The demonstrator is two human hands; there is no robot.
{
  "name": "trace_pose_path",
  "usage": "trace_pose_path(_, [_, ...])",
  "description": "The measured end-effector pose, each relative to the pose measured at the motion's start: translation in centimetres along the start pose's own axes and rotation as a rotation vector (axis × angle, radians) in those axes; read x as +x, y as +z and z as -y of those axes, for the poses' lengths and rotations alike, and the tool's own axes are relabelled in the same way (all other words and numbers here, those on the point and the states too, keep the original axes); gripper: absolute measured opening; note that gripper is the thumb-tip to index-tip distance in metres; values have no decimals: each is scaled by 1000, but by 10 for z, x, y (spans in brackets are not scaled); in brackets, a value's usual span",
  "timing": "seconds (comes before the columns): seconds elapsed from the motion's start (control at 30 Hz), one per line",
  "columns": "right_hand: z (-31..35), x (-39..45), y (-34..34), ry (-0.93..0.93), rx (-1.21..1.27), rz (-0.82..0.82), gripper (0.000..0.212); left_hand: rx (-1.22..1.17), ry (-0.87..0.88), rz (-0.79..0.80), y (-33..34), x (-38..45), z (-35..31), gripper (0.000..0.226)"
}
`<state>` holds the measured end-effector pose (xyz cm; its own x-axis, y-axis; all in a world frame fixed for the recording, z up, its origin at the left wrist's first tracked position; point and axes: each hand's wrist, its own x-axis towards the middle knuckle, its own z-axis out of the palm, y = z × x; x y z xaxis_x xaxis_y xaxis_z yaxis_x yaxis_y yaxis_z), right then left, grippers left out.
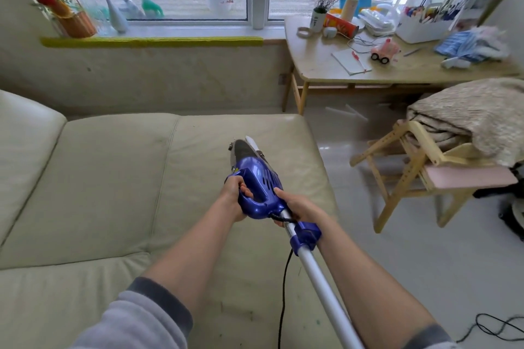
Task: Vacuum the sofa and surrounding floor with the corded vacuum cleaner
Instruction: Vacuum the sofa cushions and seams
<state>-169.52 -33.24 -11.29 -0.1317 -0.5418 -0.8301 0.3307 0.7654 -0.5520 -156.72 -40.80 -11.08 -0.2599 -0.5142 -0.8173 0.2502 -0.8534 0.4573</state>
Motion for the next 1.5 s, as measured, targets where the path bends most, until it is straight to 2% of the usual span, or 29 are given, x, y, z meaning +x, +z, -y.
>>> trace_pose_path(0.6, [4, 10, 113, 4, -129, 28, 28, -118, 57, -61, -104, -8, -50, 28])
trace_pose_path(0.83, [12, 20, 152, 40, -172, 110, 27, -185, 79, -76, -137, -9, -71, 29])
trace_pose_path(1.23, [24, 40, 188, 31, -208, 157, 29, -236, 91, -106, -164, -8, -100, 30])
trace_pose_path(1.5, [26, 45, 185, -12, -233, 123, 31, -243, 60, -100, -160, -2, -105, 28])
